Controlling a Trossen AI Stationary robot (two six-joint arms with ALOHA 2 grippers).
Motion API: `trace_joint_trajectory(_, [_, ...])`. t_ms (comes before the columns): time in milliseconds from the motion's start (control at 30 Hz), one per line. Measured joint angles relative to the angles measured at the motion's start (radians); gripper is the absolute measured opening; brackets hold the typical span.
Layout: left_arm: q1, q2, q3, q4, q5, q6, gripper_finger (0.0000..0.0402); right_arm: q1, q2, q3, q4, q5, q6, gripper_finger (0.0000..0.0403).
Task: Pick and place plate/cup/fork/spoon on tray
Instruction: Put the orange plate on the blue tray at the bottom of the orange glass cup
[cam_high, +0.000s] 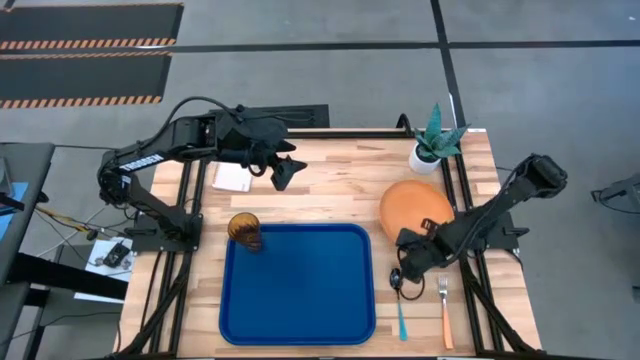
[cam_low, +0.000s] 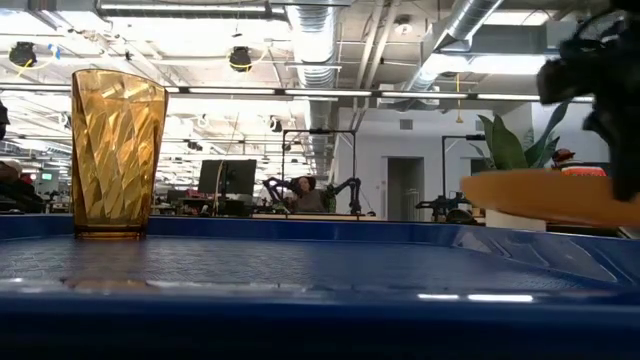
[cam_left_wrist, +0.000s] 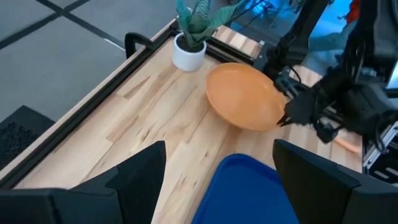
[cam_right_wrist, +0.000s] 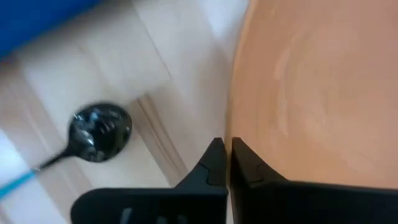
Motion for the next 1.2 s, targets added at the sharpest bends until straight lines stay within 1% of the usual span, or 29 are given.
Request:
trace_joint_trajectory(100, [0.000,-0.019,0.000,-0.022,-0.003,0.008,0.0282,-0.040,-0.045,0.019,-0.011,0.018,-0.016,0.0003])
trace_joint_trajectory(267, [0.000,-0.063,0.000,-0.064,-0.057,0.012,0.0282,-0.099,-0.088,0.064,-0.046,0.046,-0.081,0.0003])
trace_joint_trajectory(500, [0.000,-0.129,0.000,-0.107,-0.136,0.002,0.0282,-0.180,-0.092,0.161,-0.029,0.060,-0.222,0.0003])
trace_joint_trajectory(700, [0.000,-0.179,0.000,-0.104,-0.167,-0.005,0.0282,-0.227,-0.091,0.249,-0.029,0.075,-0.350,0.0003])
trace_joint_trajectory(867, [0.002,-0.218,0.000,-0.132,-0.207,-0.019,0.0282,-0.235,-0.091,0.331,0.029,0.069,-0.612,0.0002])
trace_joint_trajectory(933, [0.004,-0.233,0.000,-0.156,-0.215,-0.042,0.0282,-0.245,-0.071,0.361,0.044,0.041,-0.728,0.0002])
trace_joint_trajectory(1067, [0.004,-0.256,0.000,-0.218,-0.228,-0.112,0.0282,-0.257,0.001,0.421,0.047,-0.072,-0.953,0.0002])
trace_joint_trajectory(1133, [0.004,-0.262,0.000,-0.273,-0.241,-0.148,0.0282,-0.250,0.056,0.445,0.051,-0.099,-1.068,0.0002])
trace_joint_trajectory(1200, [0.004,-0.269,0.000,-0.319,-0.252,-0.190,0.0282,-0.235,0.114,0.471,0.038,-0.116,-1.149,0.0002])
